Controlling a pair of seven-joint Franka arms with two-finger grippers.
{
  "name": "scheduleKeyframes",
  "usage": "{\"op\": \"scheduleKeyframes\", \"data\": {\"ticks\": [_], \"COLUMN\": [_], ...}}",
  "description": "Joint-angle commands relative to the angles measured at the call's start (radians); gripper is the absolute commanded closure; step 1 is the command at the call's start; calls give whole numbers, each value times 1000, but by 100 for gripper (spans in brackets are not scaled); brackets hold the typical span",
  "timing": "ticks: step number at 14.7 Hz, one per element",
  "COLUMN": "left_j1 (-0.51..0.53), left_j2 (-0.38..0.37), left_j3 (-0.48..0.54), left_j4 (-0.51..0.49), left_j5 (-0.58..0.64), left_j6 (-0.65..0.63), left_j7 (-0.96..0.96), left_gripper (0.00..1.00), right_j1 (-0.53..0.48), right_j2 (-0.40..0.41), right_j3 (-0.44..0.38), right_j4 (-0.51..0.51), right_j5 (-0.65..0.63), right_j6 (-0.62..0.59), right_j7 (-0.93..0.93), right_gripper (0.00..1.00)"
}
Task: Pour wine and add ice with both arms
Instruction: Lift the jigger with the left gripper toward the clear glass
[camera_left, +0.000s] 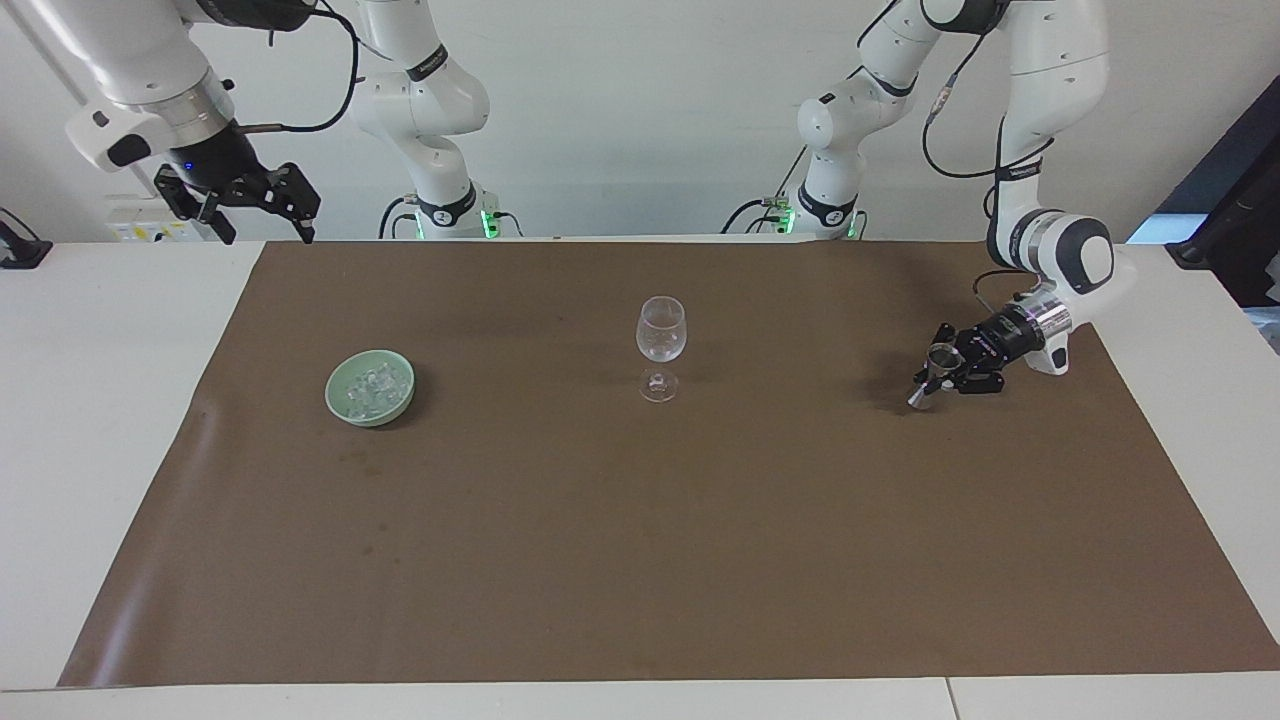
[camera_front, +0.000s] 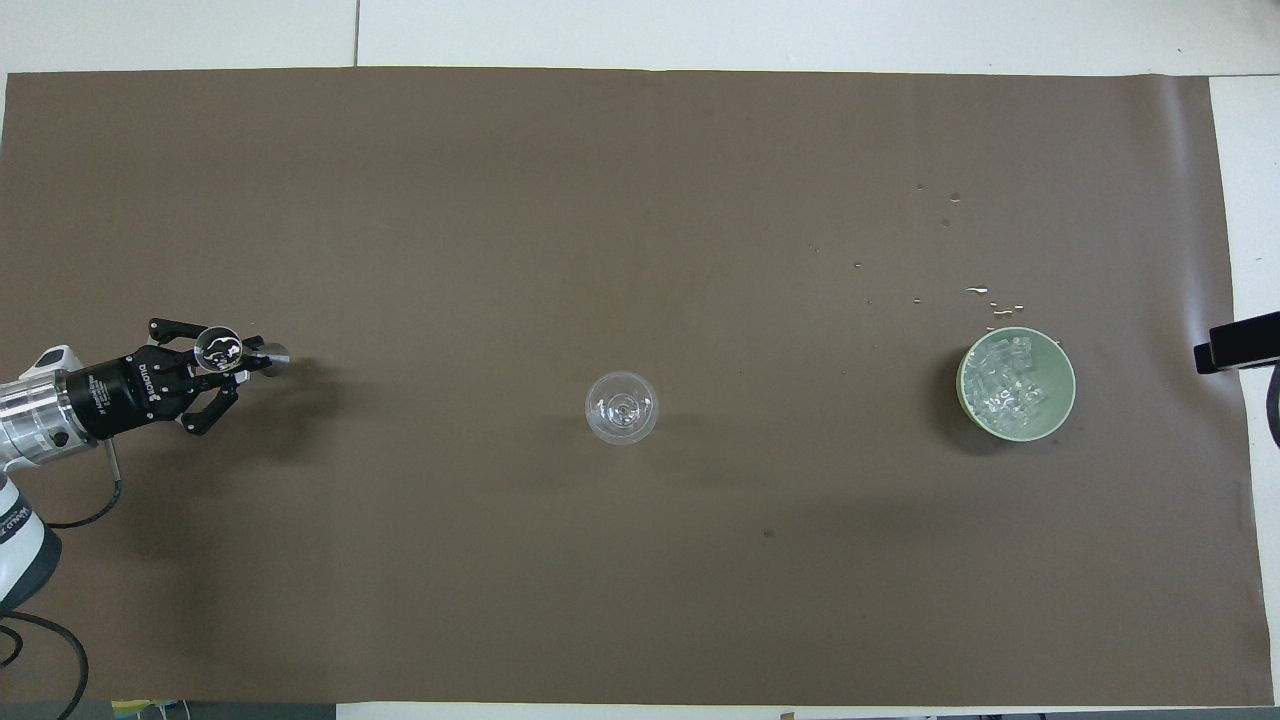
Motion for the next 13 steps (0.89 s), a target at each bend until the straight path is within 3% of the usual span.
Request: {"op": "scheduleKeyframes", "data": {"ticks": [1, 6, 8, 13], "left_j1": [-91, -227, -269, -456], "left_j2": [-143, -272, -307, -362], "left_j3": [14, 5, 3, -1], "left_j4": [-34, -17, -11, 3], "left_j5": [-14, -7, -1, 62], "left_j6": [7, 7, 11, 80], "left_j7": [-127, -313, -382, -439], "left_gripper": [100, 100, 100, 100], "right_j1": [-10, -3, -7, 28], "right_j2": [-16, -18, -37, -68], "right_j3": [4, 4, 5, 8], "right_j4": [-21, -21, -66, -307], "right_j5": [16, 15, 15, 73], "right_j6": [7, 6, 30, 307], "right_j7": [-13, -11, -28, -100], "right_gripper": [0, 0, 0, 0]}}
